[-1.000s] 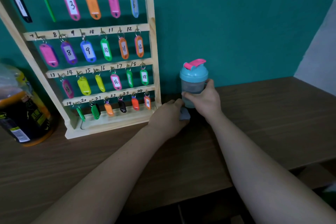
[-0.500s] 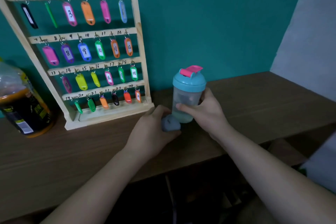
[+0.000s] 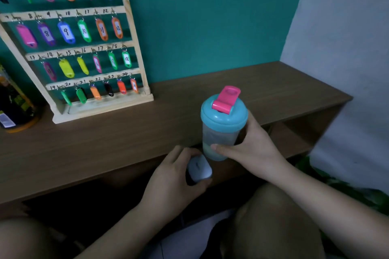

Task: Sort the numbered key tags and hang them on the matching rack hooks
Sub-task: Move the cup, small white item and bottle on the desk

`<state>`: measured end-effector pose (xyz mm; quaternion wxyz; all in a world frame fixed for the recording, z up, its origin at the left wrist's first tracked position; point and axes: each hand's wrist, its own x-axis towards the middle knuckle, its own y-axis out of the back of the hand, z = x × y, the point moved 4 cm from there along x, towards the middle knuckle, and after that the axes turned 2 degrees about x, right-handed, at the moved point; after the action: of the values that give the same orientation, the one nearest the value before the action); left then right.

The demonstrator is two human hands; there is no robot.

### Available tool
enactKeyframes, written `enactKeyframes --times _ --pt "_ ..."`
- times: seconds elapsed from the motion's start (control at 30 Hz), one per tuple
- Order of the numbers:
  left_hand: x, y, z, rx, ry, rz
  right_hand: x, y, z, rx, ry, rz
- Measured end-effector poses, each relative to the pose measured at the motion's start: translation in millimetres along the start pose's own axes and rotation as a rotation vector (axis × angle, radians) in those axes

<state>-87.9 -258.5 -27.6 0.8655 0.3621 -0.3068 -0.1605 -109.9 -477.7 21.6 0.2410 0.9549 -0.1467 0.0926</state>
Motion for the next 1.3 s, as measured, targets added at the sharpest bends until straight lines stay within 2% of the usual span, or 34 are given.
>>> enactKeyframes --times 0.23,0.53,0.7,0.87,1.0,1.13,1.3 --pt "-4.0 -60.8 -35.9 0.060 0.110 -0.132 -26.7 -2.0 28.9 -0.010 -0.011 -0.044" --pt "-14.1 -122.8 -79.6 0.242 0.297 -0.224 -41.0 -50.8 92.9 -0.048 -0.180 -0.141" --pt "-17.0 -160.8 -110.0 0.341 0.346 -0.288 -42.6 -75.5 122.8 -0.071 -0.282 -0.120" --pt "-20.1 -163.5 -102.2 0.197 0.463 -0.255 -30.6 -88.3 156.0 -0.040 -0.443 -0.024" --pt "-25.1 -178.6 -107.7 0.159 0.510 -0.230 -17.8 -93.0 176.7 -0.055 -0.533 -0.016" --pt "-29.5 -190.4 -113.9 0.076 0.574 -0.221 -7.0 -101.3 194.5 -0.033 -0.583 0.008" --pt "-21.5 -200.7 -126.6 0.004 0.572 -0.177 0.0 -121.4 206.5 0.030 -0.612 0.028"
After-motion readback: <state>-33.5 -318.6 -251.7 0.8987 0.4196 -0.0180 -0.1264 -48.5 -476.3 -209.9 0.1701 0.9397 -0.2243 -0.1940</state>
